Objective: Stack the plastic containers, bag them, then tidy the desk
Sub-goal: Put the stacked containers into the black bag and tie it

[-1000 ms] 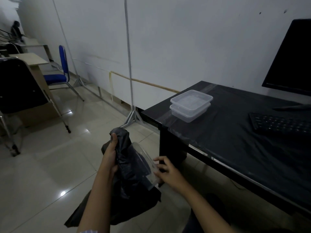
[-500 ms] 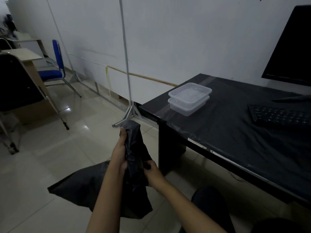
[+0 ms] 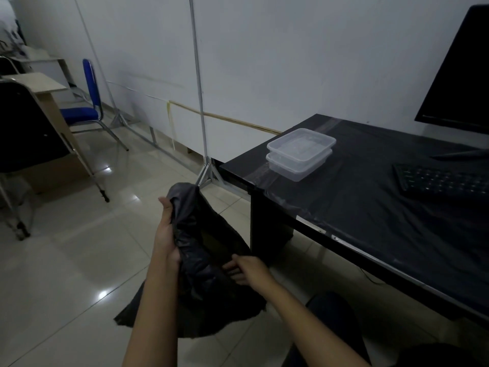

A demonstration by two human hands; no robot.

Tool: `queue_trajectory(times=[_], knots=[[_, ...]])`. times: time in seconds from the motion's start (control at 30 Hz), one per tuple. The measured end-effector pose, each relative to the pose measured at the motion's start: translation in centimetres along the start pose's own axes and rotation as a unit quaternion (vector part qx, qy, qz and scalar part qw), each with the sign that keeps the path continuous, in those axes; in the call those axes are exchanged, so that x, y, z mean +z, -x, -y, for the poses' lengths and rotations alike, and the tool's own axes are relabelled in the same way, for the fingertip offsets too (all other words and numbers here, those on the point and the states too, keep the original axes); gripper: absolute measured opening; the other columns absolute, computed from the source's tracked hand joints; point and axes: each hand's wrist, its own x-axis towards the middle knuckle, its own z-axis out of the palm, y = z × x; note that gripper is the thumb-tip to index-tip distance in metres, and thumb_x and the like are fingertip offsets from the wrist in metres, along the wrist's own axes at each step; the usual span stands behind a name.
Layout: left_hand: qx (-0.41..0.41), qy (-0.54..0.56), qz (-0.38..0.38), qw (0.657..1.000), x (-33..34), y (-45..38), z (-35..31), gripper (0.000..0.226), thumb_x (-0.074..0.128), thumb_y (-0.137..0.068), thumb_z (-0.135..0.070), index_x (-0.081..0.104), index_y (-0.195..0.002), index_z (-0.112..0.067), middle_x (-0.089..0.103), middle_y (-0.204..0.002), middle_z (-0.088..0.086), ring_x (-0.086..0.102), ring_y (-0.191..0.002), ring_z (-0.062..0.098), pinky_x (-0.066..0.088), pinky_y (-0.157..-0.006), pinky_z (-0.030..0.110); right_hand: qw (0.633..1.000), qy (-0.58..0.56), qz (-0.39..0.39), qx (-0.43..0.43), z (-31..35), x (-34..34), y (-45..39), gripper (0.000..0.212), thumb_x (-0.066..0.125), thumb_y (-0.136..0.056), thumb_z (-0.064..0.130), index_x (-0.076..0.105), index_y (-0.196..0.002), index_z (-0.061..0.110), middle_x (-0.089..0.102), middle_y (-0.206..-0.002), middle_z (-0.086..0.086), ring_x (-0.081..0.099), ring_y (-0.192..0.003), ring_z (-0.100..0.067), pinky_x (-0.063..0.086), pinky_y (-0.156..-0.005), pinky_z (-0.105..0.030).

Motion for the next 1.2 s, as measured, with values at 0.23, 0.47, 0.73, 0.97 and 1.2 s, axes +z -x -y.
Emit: queue_trajectory(times=[0.23, 0.47, 0.73, 0.97, 1.2], knots=[[-0.016, 0.099, 0.093, 0.991, -0.2, 1.3, -0.3, 0.073, 0.036, -0.089, -0.067, 0.075, -0.104, -0.006, 0.073, -0.105, 0.014, 0.071, -0.099, 0.030, 0.058, -0.080, 0.048, 0.964, 0.152, -0.220, 0.005, -5.0, -6.0, -0.2, 0.069, 0.079, -0.070, 0.050, 0.046, -0.126, 0.028, 0.045, -0.125, -0.005, 0.051, -0.116, -0.027, 0.047, -0.092, -0.036], [-0.048, 0.092, 0.058, 0.993, 1.3, 2.7, -1.3, 0.071, 0.031, -0.091, -0.069, 0.069, -0.112, -0.013, 0.068, -0.117, 0.007, 0.064, -0.112, 0.023, 0.044, -0.100, 0.040, 0.994, 0.042, -0.041, 0.092, -6.7, -5.2, -0.4, 0.127, 0.089, -0.061, 0.039, 0.006, -0.152, 0.005, 0.031, -0.153, -0.012, 0.037, -0.138, -0.028, 0.036, -0.110, -0.030], [-0.020, 0.022, 0.011, 1.000, 0.1, 3.4, -2.3, 0.072, 0.030, -0.093, -0.067, 0.046, -0.142, -0.017, 0.062, -0.123, 0.014, 0.057, -0.120, 0.027, 0.045, -0.101, 0.042, 0.962, 0.009, 0.123, 0.243, -9.1, -3.0, -0.9, 0.022, 0.062, -0.090, 0.037, 0.067, -0.102, 0.020, 0.062, -0.095, 0.002, 0.056, -0.082, -0.013, 0.047, -0.075, -0.026], [0.014, -0.096, -0.090, 0.991, -5.7, 1.9, -2.8, 0.076, 0.052, -0.077, -0.071, 0.062, -0.127, -0.015, 0.066, -0.123, 0.013, 0.065, -0.110, 0.030, 0.059, -0.078, 0.042, 0.997, -0.009, -0.067, 0.040, -6.3, -4.3, -2.6, 0.029, 0.045, -0.103, 0.024, 0.061, -0.106, 0.000, 0.063, -0.112, -0.020, 0.059, -0.103, -0.025, 0.044, -0.083, -0.030], [-0.021, -0.244, -0.148, 0.958, -10.4, 1.6, 1.4, 0.067, 0.057, -0.077, -0.064, 0.059, -0.127, -0.018, 0.069, -0.117, 0.011, 0.068, -0.105, 0.028, 0.054, -0.085, 0.036, 0.989, -0.097, -0.103, -0.051, -1.1, -7.1, -1.9, 0.060, 0.069, -0.078, 0.053, 0.046, -0.124, 0.022, 0.059, -0.118, 0.000, 0.058, -0.110, -0.025, 0.049, -0.094, -0.037]])
